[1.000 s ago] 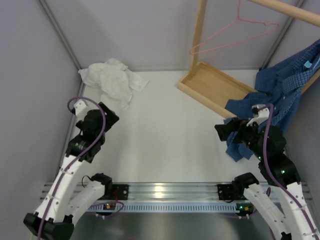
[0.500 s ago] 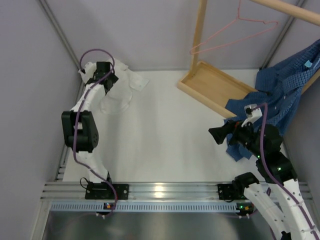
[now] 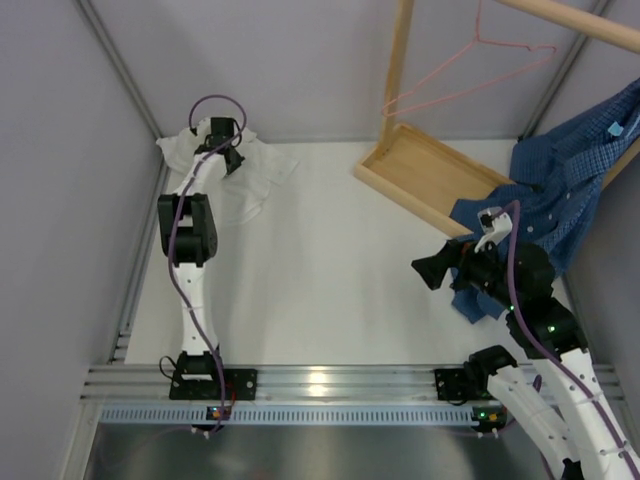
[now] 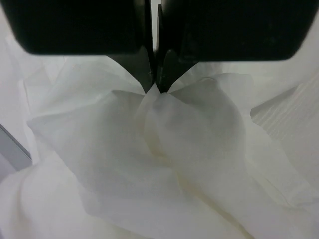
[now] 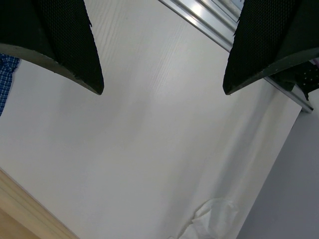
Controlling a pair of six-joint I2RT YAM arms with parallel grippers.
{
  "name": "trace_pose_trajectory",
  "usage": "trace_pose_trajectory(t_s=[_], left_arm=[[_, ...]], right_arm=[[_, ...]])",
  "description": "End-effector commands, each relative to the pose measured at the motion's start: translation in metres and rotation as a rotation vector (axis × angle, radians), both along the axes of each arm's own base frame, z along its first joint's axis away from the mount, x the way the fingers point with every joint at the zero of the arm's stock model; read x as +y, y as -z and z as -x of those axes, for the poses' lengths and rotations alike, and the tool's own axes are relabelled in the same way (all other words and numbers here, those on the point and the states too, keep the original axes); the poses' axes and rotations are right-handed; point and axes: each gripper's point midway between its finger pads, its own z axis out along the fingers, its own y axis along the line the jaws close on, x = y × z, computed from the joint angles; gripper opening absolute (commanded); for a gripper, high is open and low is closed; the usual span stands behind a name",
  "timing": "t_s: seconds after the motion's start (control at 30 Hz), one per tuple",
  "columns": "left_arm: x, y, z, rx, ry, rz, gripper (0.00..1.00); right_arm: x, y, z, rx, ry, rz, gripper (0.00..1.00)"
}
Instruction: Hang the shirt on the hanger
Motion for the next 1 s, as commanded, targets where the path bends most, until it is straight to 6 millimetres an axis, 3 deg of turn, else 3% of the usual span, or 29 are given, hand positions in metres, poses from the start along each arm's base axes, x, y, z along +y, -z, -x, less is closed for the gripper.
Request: trace_pose_trajectory(t_s=[0.0, 0.03, 0.1, 0.13, 0.17, 0.2, 0.23, 0.27, 0.3, 0.33, 0.37, 0.4, 0.43, 0.47, 0.5, 0.53, 0.6, 0.63, 0.67, 0.7, 0.73, 0.77, 0.8, 0.87, 0.9, 0.97], left_arm=[[-0.012, -0.126, 0.0, -0.217, 0.097, 0.018, 0.0], [-0.017, -0.14, 0.005, -0.232, 0.124, 0.007, 0.0], [-0.049, -0.157, 0.027, -0.225, 0.224, -0.047, 0.0], [-0.08, -0.196, 0.047, -0.281, 0.281, -0.077, 0.0], [-0.092, -0.181, 0.068, -0.227, 0.32, -0.123, 0.0], [-0.108, -0.184, 0.085, -0.225, 0.347, -0.139, 0.0], [-0.123, -0.213, 0.11, -0.279, 0.376, -0.148, 0.0], [-0.163, -0.211, 0.135, -0.275, 0.45, -0.172, 0.0], [-0.18, -0.18, 0.162, -0.208, 0.499, -0.187, 0.0], [-0.222, -0.195, 0.2, -0.256, 0.597, -0.165, 0.0], [-0.237, -0.186, 0.222, -0.247, 0.63, -0.155, 0.0], [-0.246, -0.154, 0.251, -0.185, 0.669, -0.159, 0.0], [-0.281, -0.146, 0.288, -0.187, 0.766, -0.133, 0.0], [-0.292, -0.153, 0.31, -0.221, 0.778, -0.079, 0.0], [-0.306, -0.144, 0.333, -0.218, 0.824, -0.054, 0.0], [-0.33, -0.123, 0.377, -0.194, 0.955, -0.038, 0.0], [-0.36, -0.109, 0.42, -0.185, 1.099, 0.018, 0.0], [-0.374, -0.093, 0.458, -0.161, 1.239, 0.018, 0.0], [-0.38, -0.087, 0.475, -0.152, 1.308, 0.036, 0.03], [-0.385, -0.089, 0.493, -0.159, 1.373, 0.077, 0.31], [-0.378, -0.078, 0.506, -0.138, 1.406, 0.061, 0.55], [-0.37, -0.076, 0.506, -0.143, 1.391, 0.054, 0.78], [-0.353, -0.091, 0.494, -0.21, 1.305, 0.039, 0.98], [-0.321, -0.094, 0.479, -0.245, 1.146, 0.024, 0.98], [-0.287, -0.107, 0.459, -0.292, 0.993, -0.025, 0.98], [-0.257, -0.115, 0.445, -0.305, 0.816, 0.0, 0.98]], right_arm=[[0.0, -0.02, -0.007, -0.068, 0.003, -0.017, 0.99], [0.0, -0.021, -0.007, -0.07, 0.004, -0.022, 1.0], [-0.001, -0.023, -0.006, -0.078, 0.014, -0.03, 0.99], [-0.003, -0.024, -0.007, -0.08, 0.031, -0.03, 0.99], [-0.004, -0.024, -0.008, -0.082, 0.038, -0.028, 0.99], [-0.007, -0.025, -0.01, -0.088, 0.059, -0.023, 0.99], [-0.008, -0.025, -0.011, -0.089, 0.066, -0.019, 1.0], [-0.01, -0.025, -0.011, -0.094, 0.073, -0.014, 0.99], [-0.012, -0.027, -0.012, -0.105, 0.083, -0.004, 0.99], [-0.014, -0.028, -0.013, -0.111, 0.09, 0.001, 1.0], [-0.016, -0.028, -0.014, -0.107, 0.1, 0.008, 0.99], [-0.018, -0.031, -0.014, -0.112, 0.108, 0.013, 0.99], [-0.021, -0.031, -0.015, -0.119, 0.123, 0.027, 0.99], [-0.023, -0.03, -0.018, -0.112, 0.134, 0.038, 1.0], [-0.026, -0.03, -0.018, -0.107, 0.151, 0.052, 0.99], [-0.035, -0.025, -0.025, -0.087, 0.204, 0.083, 0.99], [-0.048, -0.017, -0.028, -0.044, 0.278, 0.121, 0.99], [-0.062, -0.014, -0.033, -0.036, 0.359, 0.152, 0.99], [-0.065, -0.012, -0.034, -0.029, 0.377, 0.159, 0.99], [-0.065, -0.011, -0.034, -0.028, 0.379, 0.156, 0.99], [-0.063, -0.01, -0.034, -0.021, 0.37, 0.15, 0.99], [-0.058, -0.01, -0.034, -0.019, 0.345, 0.14, 0.99], [-0.043, -0.013, -0.034, -0.031, 0.266, 0.108, 0.99], [-0.017, -0.008, -0.034, -0.031, 0.122, 0.082, 0.99], [0.008, -0.012, -0.025, -0.041, -0.031, 0.03, 1.0], [0.032, -0.016, -0.035, -0.046, -0.142, -0.021, 0.99]])
